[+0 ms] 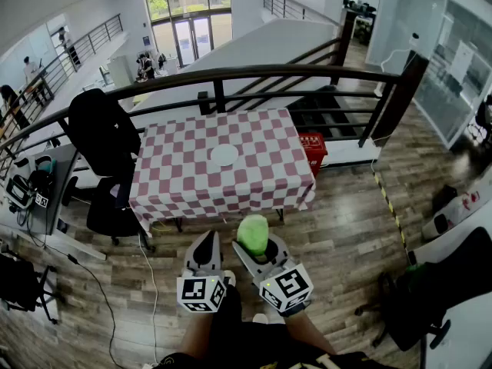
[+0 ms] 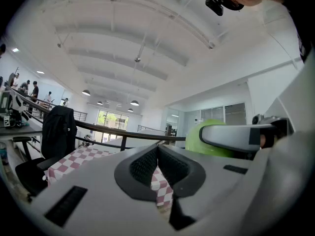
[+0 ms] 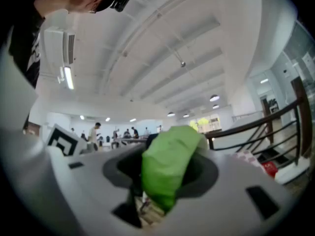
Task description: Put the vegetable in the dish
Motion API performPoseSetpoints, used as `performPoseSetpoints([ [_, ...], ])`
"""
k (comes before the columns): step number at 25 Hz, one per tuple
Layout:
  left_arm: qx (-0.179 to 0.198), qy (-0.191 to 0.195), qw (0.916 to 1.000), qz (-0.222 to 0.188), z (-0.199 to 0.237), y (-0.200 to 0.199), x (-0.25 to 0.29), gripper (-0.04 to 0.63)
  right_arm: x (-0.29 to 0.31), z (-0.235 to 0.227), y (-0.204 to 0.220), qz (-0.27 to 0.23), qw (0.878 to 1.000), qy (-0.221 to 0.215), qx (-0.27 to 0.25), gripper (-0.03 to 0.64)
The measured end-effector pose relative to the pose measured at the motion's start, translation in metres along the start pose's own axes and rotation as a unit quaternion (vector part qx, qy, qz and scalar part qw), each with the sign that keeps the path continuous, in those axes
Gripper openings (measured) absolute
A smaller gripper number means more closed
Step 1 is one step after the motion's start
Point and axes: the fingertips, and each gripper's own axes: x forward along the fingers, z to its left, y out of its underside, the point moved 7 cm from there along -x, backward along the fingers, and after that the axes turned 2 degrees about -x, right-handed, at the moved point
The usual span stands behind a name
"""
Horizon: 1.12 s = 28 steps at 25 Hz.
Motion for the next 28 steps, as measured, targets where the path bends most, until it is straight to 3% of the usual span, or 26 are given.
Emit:
performPoseSetpoints([
  [12,0.007,0.029,0.9994,-0.02,0.115,-0.045,0.129,0.021,0.162,-0.052,-0.02,0.0,0.999,0.023,-0.03,0.196],
  [16,0.002,0.031,0.9995,-0.005,0.148,-0.042,0.149,0.021,0.21,-0.062,-0.01,0.016,0.999,0.022,-0.018,0.196],
  [21,-0.026,0.004,0.9995,0.017,0.195,-0.03,0.164,0.021,0.249,-0.065,0.005,0.036,0.999,0.018,-0.003,0.196],
  [28,-0.056,0.004,0.9967,0.058,0.215,-0.009,0.196,0.021,0.268,-0.096,0.02,0.044,0.998,0.031,0.028,0.196],
])
